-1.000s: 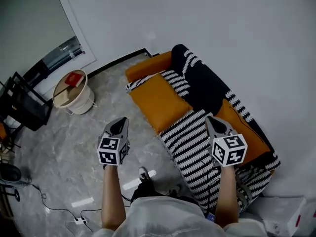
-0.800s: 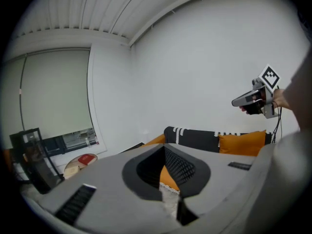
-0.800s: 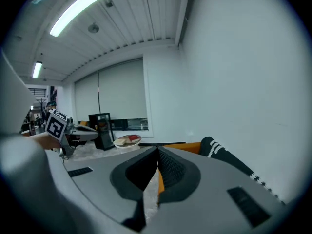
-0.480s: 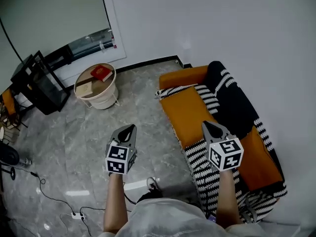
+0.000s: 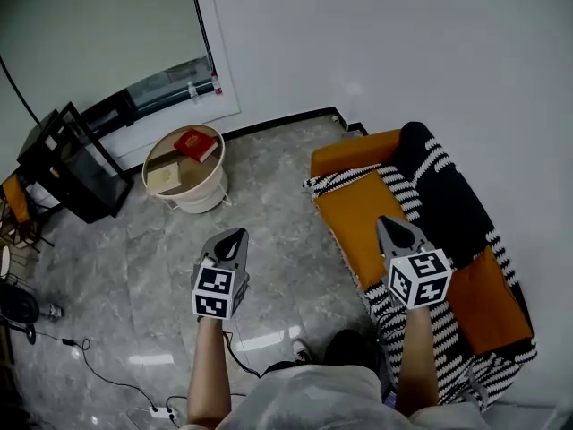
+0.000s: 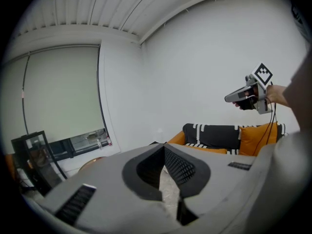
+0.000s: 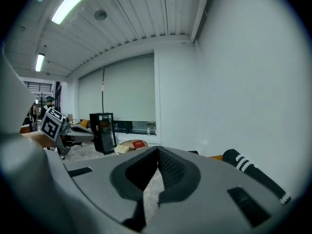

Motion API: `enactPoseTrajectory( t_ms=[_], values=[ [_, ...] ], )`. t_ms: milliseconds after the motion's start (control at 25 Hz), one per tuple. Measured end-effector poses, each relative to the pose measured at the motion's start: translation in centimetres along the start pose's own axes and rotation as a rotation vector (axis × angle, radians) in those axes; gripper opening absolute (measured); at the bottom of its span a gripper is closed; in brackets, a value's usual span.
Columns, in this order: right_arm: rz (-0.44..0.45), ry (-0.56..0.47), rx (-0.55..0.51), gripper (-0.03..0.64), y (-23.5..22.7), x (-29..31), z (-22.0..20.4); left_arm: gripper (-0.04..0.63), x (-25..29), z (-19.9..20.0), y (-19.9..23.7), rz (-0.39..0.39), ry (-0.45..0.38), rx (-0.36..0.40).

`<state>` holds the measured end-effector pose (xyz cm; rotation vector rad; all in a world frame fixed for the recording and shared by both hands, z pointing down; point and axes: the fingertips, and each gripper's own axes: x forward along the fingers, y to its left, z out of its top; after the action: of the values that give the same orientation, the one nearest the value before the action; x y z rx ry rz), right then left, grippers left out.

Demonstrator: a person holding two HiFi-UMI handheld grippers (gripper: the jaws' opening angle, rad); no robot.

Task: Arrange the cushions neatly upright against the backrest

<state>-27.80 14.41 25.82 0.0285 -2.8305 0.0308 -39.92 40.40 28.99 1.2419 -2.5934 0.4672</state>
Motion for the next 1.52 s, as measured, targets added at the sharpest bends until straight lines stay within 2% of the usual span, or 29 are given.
enactPoseTrajectory(
  t_ms=[360,520,760,1080,1320,1520],
  values=[
    [-0.019,0.036,-0.012,0.003,0.6,7.1,2.1,0.014,4.7,-0.9,6.2,-0.035,0.034,-0.037],
    [-0.046,0.045,0.008,0.003,-1.4,10.6,0.8,0.014,8.8,-1.7,7.3,-0.063,0.049,-0.020],
    [-0.114,0.071,0.033,0.003,-5.5,16.2,0.9,0.014,16.4,-0.6,11.3,-0.109,0.085,0.002],
    [-0.258,0.106,0.087,0.003,-12.1,21.6,0.9,0.014,28.0,2.8,13.5,-0.227,0.084,0.065],
    [-0.348,0.084,0.103,0.003,-15.1,21.3,1.5,0.014,34.7,5.6,11.8,-0.346,0.061,0.108],
    [-0.487,0.106,0.140,0.003,-17.2,20.0,1.5,0.014,39.7,6.9,9.6,-0.490,0.060,0.135]
  ],
)
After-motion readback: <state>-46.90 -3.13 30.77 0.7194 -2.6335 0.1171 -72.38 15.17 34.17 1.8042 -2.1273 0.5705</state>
